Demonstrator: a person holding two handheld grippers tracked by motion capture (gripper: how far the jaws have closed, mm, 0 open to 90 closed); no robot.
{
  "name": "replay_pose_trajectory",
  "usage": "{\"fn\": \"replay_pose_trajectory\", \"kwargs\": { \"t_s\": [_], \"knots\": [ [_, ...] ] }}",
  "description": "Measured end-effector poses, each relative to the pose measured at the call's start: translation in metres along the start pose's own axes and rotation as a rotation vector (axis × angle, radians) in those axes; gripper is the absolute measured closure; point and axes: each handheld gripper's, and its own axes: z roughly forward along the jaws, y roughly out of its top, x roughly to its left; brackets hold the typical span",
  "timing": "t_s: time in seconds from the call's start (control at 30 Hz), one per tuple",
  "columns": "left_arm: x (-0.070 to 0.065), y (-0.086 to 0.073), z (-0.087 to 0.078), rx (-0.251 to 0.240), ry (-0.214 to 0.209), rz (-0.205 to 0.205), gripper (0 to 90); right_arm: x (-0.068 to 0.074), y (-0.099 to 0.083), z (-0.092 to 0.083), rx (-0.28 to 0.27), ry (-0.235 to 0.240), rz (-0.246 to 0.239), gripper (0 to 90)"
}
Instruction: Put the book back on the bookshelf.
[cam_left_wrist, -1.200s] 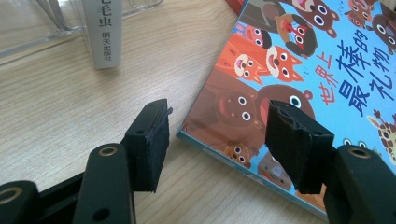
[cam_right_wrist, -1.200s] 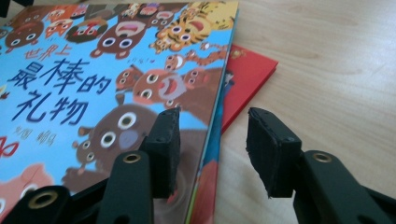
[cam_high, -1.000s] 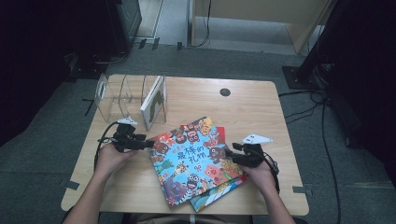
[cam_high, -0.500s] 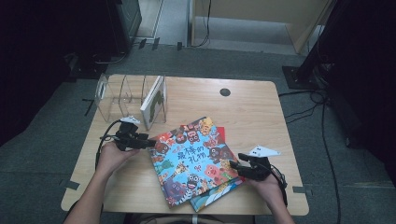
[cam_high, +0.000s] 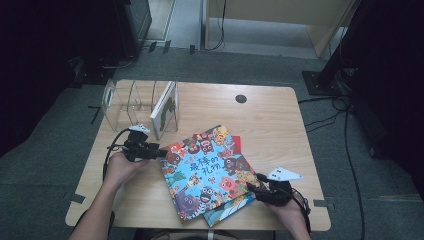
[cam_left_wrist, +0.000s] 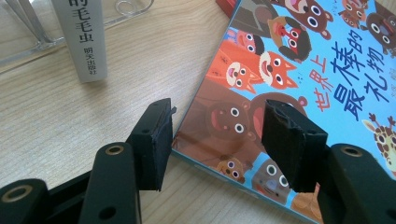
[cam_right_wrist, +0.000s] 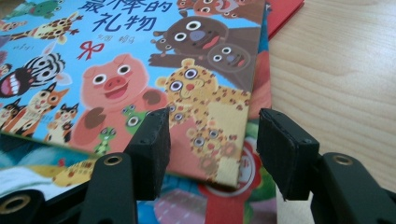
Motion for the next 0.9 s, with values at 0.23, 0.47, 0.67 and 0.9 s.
{"fn": "replay_pose_trajectory", "kwargs": {
  "t_s": [0.23,0.47,0.67,0.9],
  "knots": [
    [0.001,0.002,0.003,0.011,-0.003,-0.008,44.0,0.011,-0.009,-0.006,0.037,-0.013,-0.048,41.6],
    [0.000,0.002,0.005,0.021,0.004,-0.018,44.1,0.009,-0.008,-0.004,0.033,-0.009,-0.060,41.3],
    [-0.002,0.001,0.009,0.043,-0.005,-0.019,47.3,0.004,-0.006,-0.004,0.029,-0.056,-0.041,43.4],
    [-0.006,0.002,0.011,0.051,-0.023,-0.021,49.1,-0.002,-0.003,-0.002,0.024,-0.097,-0.011,43.4]
  ]
}}
